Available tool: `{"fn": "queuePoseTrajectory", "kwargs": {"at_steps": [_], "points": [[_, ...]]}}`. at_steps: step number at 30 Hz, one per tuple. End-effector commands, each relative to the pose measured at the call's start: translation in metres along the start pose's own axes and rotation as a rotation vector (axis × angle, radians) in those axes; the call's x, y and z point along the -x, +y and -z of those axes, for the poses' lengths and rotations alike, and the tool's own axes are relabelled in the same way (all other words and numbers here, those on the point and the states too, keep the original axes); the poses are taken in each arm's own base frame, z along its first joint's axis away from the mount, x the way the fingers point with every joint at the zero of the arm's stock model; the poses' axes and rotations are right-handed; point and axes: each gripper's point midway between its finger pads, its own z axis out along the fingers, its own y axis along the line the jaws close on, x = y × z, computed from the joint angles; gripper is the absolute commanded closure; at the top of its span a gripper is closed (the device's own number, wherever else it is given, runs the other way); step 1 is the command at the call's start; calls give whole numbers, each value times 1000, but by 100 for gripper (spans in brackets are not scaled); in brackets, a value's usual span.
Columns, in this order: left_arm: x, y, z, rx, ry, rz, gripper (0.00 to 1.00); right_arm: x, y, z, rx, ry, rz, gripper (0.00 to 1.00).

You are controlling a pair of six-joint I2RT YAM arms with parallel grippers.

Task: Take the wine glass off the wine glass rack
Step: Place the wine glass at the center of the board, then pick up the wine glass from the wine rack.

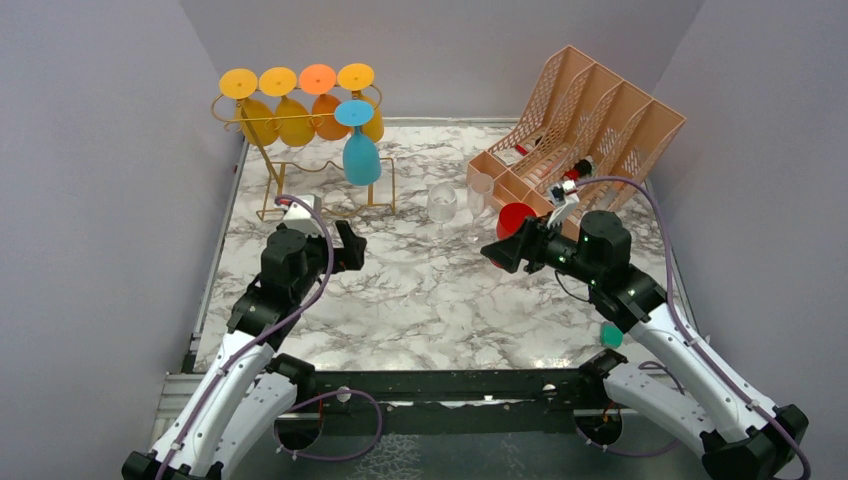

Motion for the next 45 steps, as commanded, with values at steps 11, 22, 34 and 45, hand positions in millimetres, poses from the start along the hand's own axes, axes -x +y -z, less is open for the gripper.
{"fn": "queuePoseTrajectory", "kwargs": {"at_steps": [11, 22, 34, 45], "points": [[103, -66, -1, -156, -64, 278, 14, 10, 10, 11, 29, -66, 6, 31], [175, -48, -28, -208, -150, 562, 32, 14, 6, 21, -8, -100, 36, 31], [215, -36, -56, -219, -263, 738, 36, 15, 4, 24, -27, -100, 54, 31], [230, -16, -92, -124, -289, 785, 44, 13, 3, 26, -32, -93, 54, 31]]}}
